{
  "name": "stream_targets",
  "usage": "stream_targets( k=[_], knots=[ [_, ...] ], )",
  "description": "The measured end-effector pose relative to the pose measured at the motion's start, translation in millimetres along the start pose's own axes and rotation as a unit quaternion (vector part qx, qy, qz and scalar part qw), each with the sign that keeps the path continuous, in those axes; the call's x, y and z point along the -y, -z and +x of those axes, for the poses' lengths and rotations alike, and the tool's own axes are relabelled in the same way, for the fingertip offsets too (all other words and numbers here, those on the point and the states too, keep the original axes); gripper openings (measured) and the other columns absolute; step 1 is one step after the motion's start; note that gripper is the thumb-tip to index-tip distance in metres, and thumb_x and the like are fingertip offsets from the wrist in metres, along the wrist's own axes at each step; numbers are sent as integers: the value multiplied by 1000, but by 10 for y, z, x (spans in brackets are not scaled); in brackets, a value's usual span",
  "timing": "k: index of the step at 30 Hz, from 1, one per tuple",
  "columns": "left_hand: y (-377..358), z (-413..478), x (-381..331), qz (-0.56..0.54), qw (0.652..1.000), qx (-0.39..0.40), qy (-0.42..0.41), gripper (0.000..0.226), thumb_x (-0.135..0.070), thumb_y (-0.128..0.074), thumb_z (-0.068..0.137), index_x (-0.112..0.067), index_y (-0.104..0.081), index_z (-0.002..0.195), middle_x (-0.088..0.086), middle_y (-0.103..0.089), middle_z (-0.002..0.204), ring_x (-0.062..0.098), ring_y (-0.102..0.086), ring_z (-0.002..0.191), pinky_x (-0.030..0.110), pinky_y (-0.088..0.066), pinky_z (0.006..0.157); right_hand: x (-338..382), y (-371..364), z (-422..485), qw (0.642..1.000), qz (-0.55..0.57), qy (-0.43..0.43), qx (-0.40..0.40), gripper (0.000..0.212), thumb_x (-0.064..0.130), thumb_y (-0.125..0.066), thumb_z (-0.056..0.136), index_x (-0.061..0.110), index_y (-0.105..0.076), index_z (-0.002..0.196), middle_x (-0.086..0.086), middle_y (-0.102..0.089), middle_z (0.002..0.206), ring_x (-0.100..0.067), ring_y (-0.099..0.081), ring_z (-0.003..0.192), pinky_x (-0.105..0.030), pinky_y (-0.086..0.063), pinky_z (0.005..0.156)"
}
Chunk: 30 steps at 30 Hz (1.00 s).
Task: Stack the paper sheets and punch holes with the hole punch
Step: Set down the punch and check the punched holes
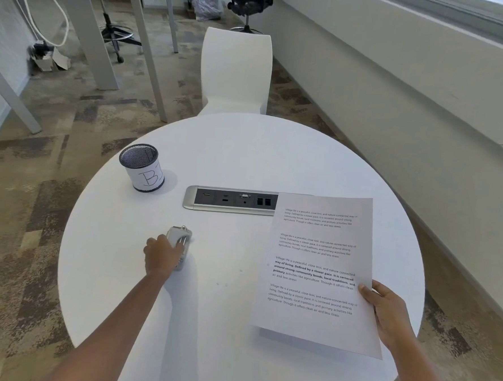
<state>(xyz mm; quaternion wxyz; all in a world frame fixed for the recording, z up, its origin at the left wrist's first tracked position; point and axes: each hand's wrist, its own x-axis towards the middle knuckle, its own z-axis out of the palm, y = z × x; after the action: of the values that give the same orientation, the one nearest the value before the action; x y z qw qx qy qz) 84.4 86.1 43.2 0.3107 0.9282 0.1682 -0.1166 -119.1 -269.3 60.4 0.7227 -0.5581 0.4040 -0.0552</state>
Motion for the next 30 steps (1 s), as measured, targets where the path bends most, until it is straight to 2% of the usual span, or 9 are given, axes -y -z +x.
stream_targets(
  k=[10,13,15,17,19,22,24,27,30],
  knots=[
    [-13,-82,-59,9,999,-31,-6,42,-16,-57,87,11,-47,119,32,-44,122,45,-43,115,50,-41,92,2,-33,-35,1000,-1,4,-1,16,2,-54,88,13,-65,90,1,-76,67,-14,-70,56,-31,-59,57],
    [-55,-160,-134,31,992,-91,-85,45,-11,-55,87,5,-45,128,28,-45,124,41,-42,117,50,-38,94,9,-49,-49,1000,1,8,1,15,3,-54,88,13,-65,91,2,-76,67,-13,-70,56,-29,-60,55],
    [-108,-229,-231,9,981,-92,-173,40,-8,-53,87,2,-50,126,24,-50,121,38,-46,116,47,-39,96,14,-57,-62,1000,-2,11,7,15,3,-54,88,13,-65,91,2,-76,68,-13,-71,57,-28,-60,55],
    [-180,-315,-350,-51,966,-31,-251,29,-7,-54,88,1,-59,116,22,-58,114,35,-54,109,36,-40,94,18,-69,-76,1000,-4,16,15,14,4,-54,88,13,-65,92,2,-76,69,-14,-71,58,-28,-60,55],
    [-244,-444,-487,-113,955,71,-263,26,-11,-55,90,0,-62,113,20,-64,113,30,-60,104,27,-41,88,17,-84,-86,999,-8,20,25,14,5,-54,89,14,-65,93,1,-77,72,-15,-71,60,-30,-60,57],
    [-366,-635,-662,-157,945,204,-200,37,-21,-55,92,-2,-54,124,21,-64,118,30,-59,109,32,-44,94,37,-120,-109,998,-20,35,38,15,6,-55,88,14,-66,93,0,-77,72,-15,-71,61,-33,-59,59],
    [-432,-736,-728,-186,936,258,-152,42,-23,-55,92,0,-50,127,23,-63,118,31,-60,108,38,-45,94,63,-138,-124,998,-28,46,45,15,7,-54,88,15,-66,92,0,-77,71,-14,-71,60,-31,-59,57],
    [-492,-826,-753,-215,926,271,-151,30,-14,-55,92,5,-58,114,22,-66,102,29,-62,95,48,-49,96,111,-149,-139,996,-32,67,52,13,7,-55,88,14,-66,92,0,-76,70,-13,-71,60,-27,-60,56],
    [-482,-890,-795,-235,929,229,-170,24,-8,-55,91,10,-61,107,24,-69,104,35,-67,96,51,-52,90,181,-152,-147,992,-51,105,43,13,8,-57,88,11,-65,97,-2,-73,75,-17,-69,67,-26,-58,60]
  ],
)
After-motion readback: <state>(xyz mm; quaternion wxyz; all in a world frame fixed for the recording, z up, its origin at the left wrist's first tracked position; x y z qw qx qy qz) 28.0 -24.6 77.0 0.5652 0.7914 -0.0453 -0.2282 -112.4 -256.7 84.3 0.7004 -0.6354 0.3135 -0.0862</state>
